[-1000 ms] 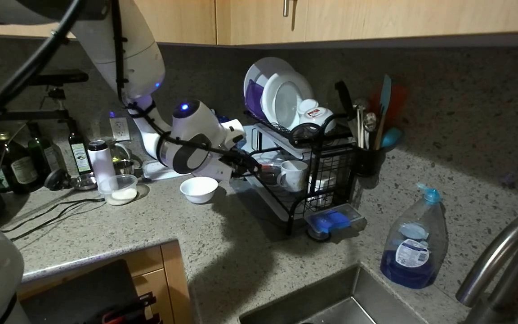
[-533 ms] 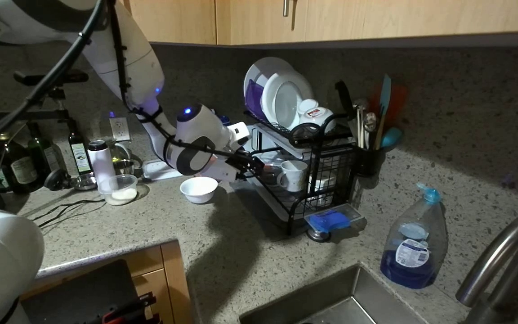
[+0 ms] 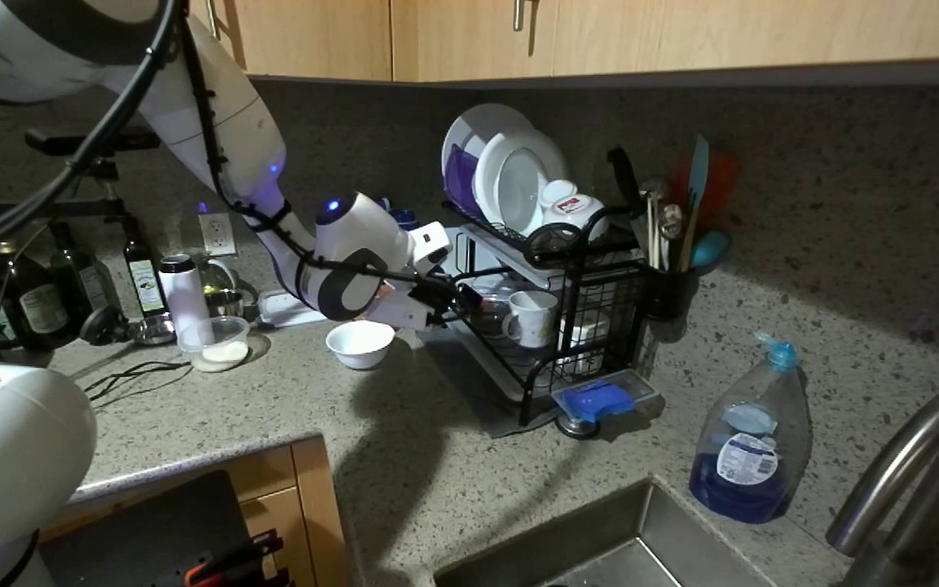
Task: Take the mug from the bottom left of the dish drying rack and place it on the countertop
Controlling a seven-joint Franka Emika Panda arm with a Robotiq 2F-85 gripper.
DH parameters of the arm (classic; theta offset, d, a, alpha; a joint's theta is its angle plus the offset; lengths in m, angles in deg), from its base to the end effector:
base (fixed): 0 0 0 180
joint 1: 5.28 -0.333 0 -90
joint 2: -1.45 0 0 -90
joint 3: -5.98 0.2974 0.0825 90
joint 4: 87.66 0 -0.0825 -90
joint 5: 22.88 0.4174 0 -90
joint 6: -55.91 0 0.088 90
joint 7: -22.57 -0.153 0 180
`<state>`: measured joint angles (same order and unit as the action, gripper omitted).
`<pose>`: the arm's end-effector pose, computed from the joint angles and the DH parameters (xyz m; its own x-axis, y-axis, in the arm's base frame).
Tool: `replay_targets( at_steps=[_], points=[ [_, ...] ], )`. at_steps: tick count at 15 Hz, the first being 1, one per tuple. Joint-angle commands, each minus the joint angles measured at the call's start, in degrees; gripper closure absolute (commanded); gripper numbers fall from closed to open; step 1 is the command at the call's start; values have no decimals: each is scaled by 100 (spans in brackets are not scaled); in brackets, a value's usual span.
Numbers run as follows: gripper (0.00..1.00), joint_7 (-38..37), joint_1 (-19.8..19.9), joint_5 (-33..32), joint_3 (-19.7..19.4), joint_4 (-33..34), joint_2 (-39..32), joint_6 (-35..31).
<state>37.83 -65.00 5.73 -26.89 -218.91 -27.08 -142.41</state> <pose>0.5704 0.2097 0.1847 0.6411 0.3376 0.6892 0.2511 -0.9409 0.2274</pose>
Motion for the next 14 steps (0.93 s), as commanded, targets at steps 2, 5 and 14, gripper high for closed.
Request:
replay_targets(
  at_steps=[2,5,14],
  points=[
    [0,109,-617,200,-542,-193,-167,0],
    [0,484,-1066,58,-799,-625,43,139],
    [0,1584,-3748,-537,-3033,-861,-260,2539]
  ],
)
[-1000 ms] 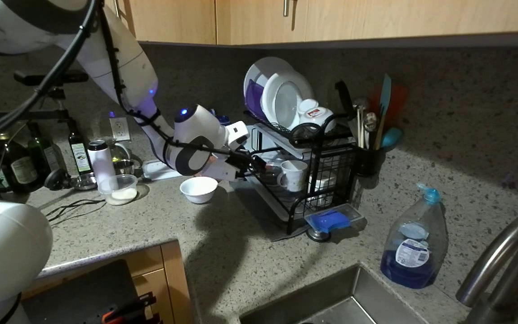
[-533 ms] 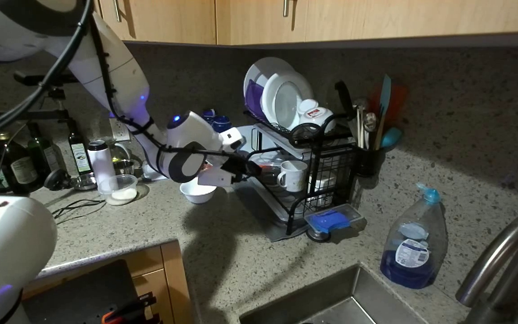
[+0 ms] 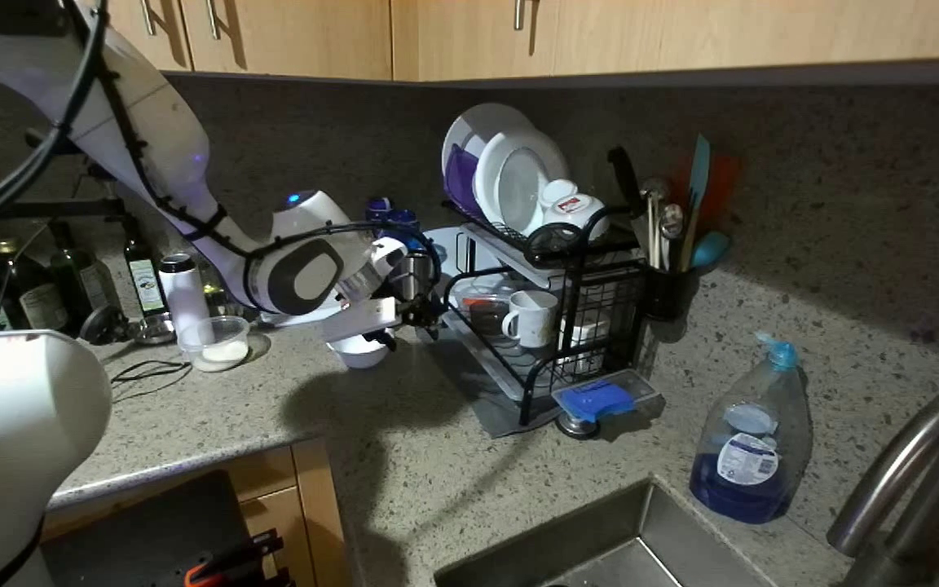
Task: Take the mug from the bottom left of the dish drying rack and place it on the countertop
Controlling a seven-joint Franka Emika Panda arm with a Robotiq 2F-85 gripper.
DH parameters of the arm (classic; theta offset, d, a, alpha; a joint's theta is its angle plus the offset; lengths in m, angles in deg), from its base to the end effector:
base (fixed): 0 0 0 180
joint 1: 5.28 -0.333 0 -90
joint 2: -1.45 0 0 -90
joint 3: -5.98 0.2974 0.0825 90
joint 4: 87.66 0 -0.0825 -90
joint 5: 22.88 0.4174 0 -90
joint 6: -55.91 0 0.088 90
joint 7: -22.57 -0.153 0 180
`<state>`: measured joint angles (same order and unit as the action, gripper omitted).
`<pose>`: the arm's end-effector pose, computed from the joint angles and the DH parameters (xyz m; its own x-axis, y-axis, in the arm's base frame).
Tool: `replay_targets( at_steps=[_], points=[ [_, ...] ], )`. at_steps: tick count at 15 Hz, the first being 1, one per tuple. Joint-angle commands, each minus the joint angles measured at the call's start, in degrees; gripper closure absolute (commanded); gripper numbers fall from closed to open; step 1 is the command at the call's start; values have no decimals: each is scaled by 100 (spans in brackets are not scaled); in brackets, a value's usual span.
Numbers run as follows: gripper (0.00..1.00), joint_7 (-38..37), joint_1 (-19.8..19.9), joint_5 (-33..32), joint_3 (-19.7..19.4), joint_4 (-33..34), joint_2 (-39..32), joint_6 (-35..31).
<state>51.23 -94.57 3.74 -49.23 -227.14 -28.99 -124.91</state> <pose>0.4993 0.2339 0.1580 0.6058 0.7212 0.3359 0.5802 -0.6894 0.4337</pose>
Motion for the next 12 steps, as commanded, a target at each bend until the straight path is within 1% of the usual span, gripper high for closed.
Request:
replay_targets(
  at_steps=[1,2,3,4,6,7,8,10,12],
  points=[
    [0,288,-1034,-544,-1058,5,-96,1155],
    [0,-223,-1134,-1461,-1266,-9,34,1447],
    [0,-248,-1287,-1860,-1456,68,45,1791],
    [0,-369,-1361,-2399,-1575,134,106,2092],
    [0,-560,-1418,-3412,-1695,294,298,2701],
    [0,-659,-1382,-3916,-1676,380,422,2975],
    [0,-750,-1285,-4401,-1573,471,587,3225],
    [0,-812,-1130,-5139,-1353,622,895,3730],
    [0,-788,-870,-5739,-986,743,1221,4199]
  ],
)
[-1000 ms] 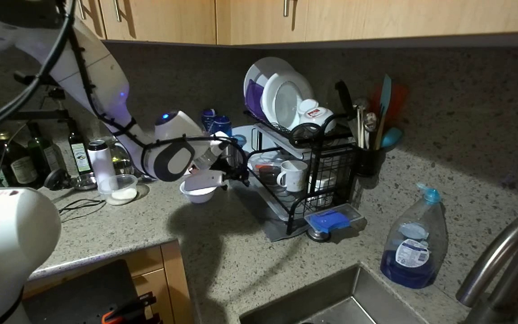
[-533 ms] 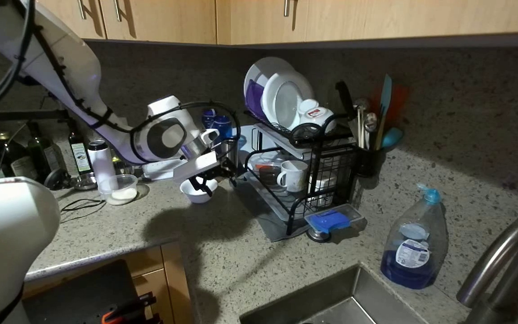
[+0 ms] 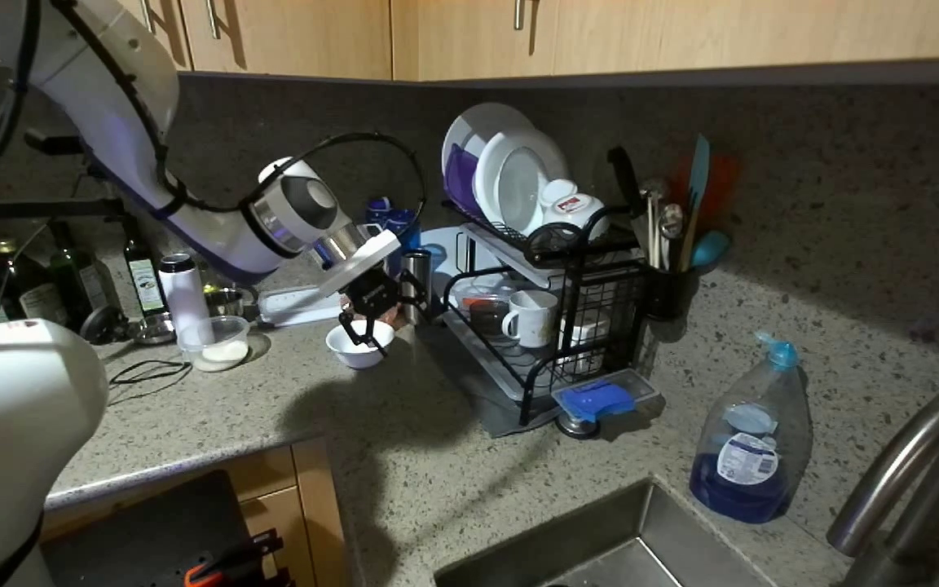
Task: Take the mug from the bottom left of the dish drying rack and place it on the countertop
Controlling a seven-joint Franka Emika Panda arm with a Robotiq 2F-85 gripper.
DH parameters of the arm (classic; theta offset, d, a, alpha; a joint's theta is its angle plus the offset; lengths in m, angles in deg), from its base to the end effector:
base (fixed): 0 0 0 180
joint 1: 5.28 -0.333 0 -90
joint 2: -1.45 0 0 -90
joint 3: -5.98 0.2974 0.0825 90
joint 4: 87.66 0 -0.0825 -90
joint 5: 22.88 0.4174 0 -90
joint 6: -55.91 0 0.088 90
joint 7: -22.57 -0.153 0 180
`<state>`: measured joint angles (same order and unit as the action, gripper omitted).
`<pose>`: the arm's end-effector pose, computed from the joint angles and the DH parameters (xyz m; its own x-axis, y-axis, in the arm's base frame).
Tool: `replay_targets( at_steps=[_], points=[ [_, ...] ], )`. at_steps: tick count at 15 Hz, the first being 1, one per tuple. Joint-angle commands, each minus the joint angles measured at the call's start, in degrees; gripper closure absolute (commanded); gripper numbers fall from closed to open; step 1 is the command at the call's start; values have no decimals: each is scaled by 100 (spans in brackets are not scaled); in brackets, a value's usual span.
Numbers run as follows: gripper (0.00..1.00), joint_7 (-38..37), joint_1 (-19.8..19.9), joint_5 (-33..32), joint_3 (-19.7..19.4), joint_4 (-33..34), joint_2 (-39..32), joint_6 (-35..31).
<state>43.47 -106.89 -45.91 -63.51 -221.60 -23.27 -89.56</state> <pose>0.4844 0.2485 0.1950 0.3349 0.8855 -0.3220 0.8572 -0.1445 0.4942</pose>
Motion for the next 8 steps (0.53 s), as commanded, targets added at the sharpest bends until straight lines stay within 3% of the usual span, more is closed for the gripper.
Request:
replay_targets(
  at_steps=[1,5,6,7,8],
  points=[
    [0,43,558,-1023,699,225,840,874],
    [0,209,1969,-1537,2330,286,1471,1478],
    [0,-263,2339,-1764,2721,353,1271,1423],
    [0,-222,2691,-1784,3100,347,1363,1464],
    [0,-189,2873,-1788,3275,343,1431,1468]
  ],
)
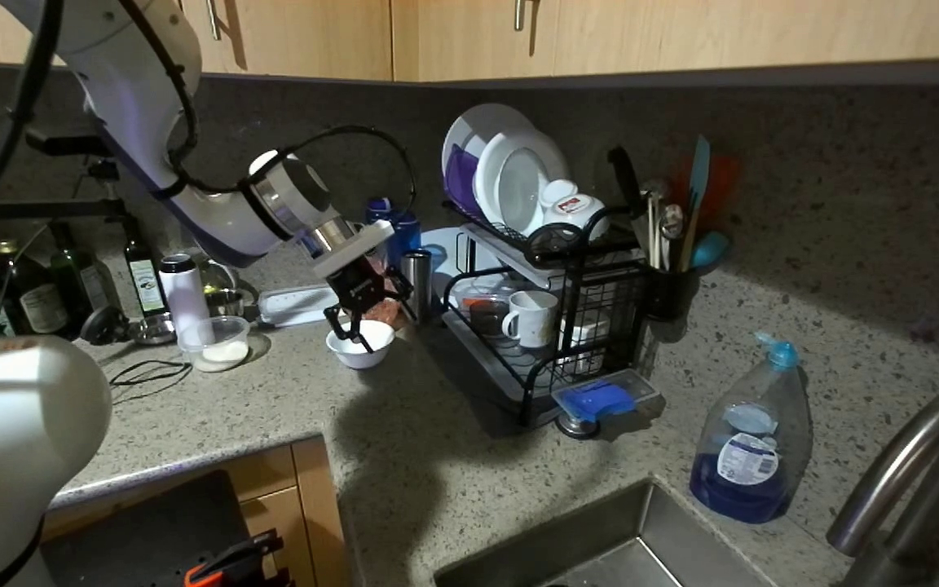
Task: Take the mug from the bottom left of the dish drying rack and place it on the countertop
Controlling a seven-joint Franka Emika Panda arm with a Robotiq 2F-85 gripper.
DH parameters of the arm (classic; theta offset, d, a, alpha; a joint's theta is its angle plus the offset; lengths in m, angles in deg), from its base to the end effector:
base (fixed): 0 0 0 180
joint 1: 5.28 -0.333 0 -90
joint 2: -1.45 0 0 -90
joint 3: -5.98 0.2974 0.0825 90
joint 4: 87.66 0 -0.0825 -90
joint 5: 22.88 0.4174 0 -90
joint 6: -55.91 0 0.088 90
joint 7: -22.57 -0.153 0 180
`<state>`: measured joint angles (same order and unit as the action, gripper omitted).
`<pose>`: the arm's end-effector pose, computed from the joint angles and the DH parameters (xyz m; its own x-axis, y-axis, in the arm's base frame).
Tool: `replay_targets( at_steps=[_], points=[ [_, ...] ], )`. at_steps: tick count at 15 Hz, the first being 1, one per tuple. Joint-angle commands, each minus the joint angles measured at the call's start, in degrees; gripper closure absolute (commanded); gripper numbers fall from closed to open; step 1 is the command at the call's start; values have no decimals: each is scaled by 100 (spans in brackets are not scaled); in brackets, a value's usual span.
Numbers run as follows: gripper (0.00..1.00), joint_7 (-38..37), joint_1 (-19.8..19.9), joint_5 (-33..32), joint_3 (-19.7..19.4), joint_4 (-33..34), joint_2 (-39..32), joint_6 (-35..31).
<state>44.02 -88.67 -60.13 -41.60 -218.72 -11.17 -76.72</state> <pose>0.4629 0.2755 0.2014 0.1659 0.8804 -0.4443 0.9253 0.0169 0.3789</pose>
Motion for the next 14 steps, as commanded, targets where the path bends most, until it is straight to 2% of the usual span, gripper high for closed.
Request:
replay_targets(
  at_steps=[1,6,7,10,14],
  points=[
    [0,-183,1125,-355,1140,52,267,184],
    [0,-135,1159,-338,1164,50,316,195],
    [0,-78,1356,-386,1404,90,272,268],
    [0,262,2680,-995,2831,150,200,240],
    [0,719,3967,-1588,4329,264,164,584]
  ],
)
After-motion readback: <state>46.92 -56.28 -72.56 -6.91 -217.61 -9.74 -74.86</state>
